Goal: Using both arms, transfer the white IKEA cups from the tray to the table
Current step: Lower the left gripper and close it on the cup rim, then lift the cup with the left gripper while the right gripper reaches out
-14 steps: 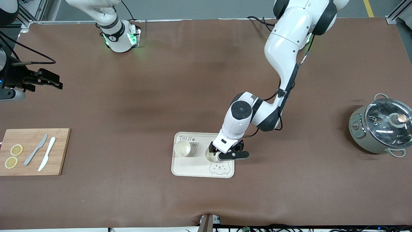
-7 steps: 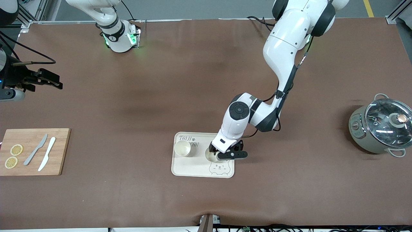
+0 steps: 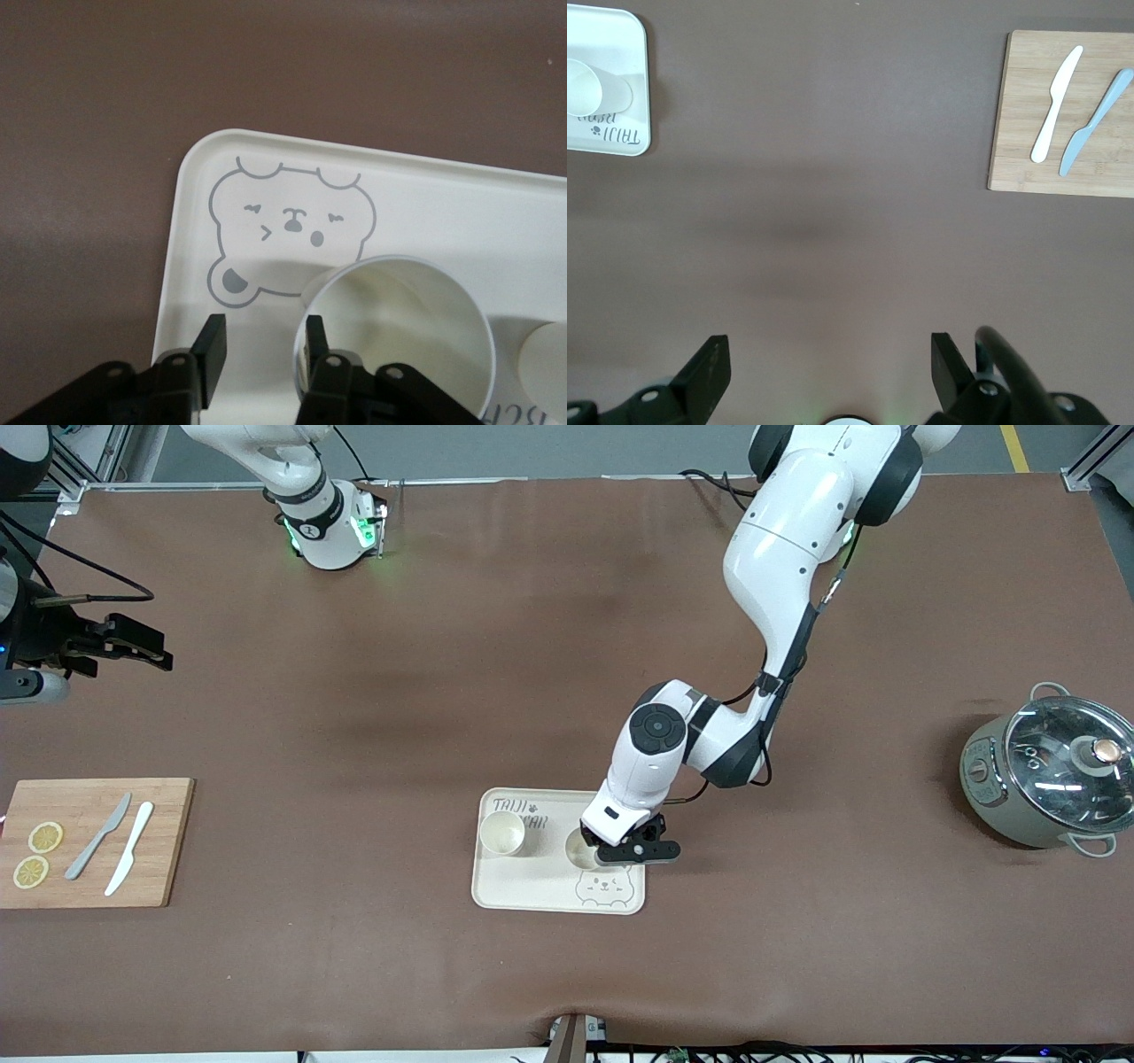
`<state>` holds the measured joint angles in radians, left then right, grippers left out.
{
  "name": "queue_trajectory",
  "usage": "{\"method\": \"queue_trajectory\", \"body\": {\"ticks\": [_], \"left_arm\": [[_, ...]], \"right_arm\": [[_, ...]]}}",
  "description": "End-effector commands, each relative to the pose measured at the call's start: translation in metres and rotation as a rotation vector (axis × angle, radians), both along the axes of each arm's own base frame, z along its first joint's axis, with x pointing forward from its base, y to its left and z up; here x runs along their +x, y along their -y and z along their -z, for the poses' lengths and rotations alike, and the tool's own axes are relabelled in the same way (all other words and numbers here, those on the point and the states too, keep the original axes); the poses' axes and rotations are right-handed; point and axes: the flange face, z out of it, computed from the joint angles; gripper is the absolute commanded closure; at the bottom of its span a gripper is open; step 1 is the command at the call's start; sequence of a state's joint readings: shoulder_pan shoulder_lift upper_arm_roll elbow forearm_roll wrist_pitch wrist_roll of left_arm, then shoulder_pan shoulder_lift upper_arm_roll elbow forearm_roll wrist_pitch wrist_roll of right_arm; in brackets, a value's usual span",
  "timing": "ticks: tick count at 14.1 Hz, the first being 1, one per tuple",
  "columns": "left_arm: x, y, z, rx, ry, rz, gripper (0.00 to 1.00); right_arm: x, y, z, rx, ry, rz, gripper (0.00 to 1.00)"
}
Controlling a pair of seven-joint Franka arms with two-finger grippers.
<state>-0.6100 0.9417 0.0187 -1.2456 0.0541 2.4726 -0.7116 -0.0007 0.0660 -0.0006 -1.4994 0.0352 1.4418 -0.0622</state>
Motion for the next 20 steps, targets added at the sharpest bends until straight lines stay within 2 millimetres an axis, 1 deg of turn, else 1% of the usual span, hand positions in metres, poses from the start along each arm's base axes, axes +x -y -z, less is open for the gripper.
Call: {"method": "queue_trajectory", "body": {"ticks": [1, 2, 7, 8, 9, 11, 12, 13, 14, 16, 18, 19, 20], "left_arm": [[0.001, 0.003, -0.005, 0.017, 0.027, 0.005, 0.89], [0.001, 0.004, -0.006, 0.015, 0.028, 0.004, 1.00], [-0.003, 0.010, -0.007, 0.006, 0.026, -0.015, 1.00], [-0.004, 0.011, -0.007, 0.005, 0.026, -0.014, 1.00], [-0.003, 0.011, -0.008, 0.005, 0.027, -0.015, 1.00], [-0.002, 0.010, -0.018, 0.002, 0.032, -0.015, 1.00], [-0.001, 0.009, -0.026, 0.004, 0.030, -0.017, 1.00], [-0.002, 0.006, -0.031, 0.022, 0.011, -0.018, 1.00], [-0.001, 0.002, -0.044, 0.034, -0.001, -0.022, 1.00], [-0.002, -0.004, -0.077, 0.053, -0.027, -0.035, 1.00], [-0.008, -0.015, -0.124, 0.092, -0.076, -0.045, 1.00], [-0.014, -0.024, -0.153, 0.112, -0.107, -0.041, 1.00], [-0.020, -0.033, -0.183, 0.119, -0.128, -0.029, 1.00]], "right_arm": [[0.002, 0.002, -0.002, 0.012, -0.005, 0.005, 0.00], [0.002, 0.002, -0.002, 0.012, -0.005, 0.005, 0.00], [0.003, 0.001, -0.001, 0.012, -0.005, 0.004, 0.00], [0.006, 0.001, 0.005, 0.013, -0.016, 0.001, 0.00], [0.007, 0.001, 0.007, 0.011, -0.017, 0.001, 0.00], [0.008, 0.002, 0.008, 0.010, -0.017, 0.001, 0.00], [0.013, 0.002, 0.021, 0.008, -0.043, 0.002, 0.00], [0.014, 0.002, 0.023, 0.010, -0.044, 0.002, 0.00], [0.014, 0.001, 0.023, 0.010, -0.047, 0.001, 0.00], [0.015, 0.001, 0.025, 0.001, -0.050, -0.002, 0.00], [0.017, 0.002, 0.027, 0.011, -0.045, 0.003, 0.00], [0.021, 0.000, 0.035, 0.016, -0.057, 0.004, 0.00], [0.024, 0.000, 0.038, 0.014, -0.062, 0.004, 0.00]]}}
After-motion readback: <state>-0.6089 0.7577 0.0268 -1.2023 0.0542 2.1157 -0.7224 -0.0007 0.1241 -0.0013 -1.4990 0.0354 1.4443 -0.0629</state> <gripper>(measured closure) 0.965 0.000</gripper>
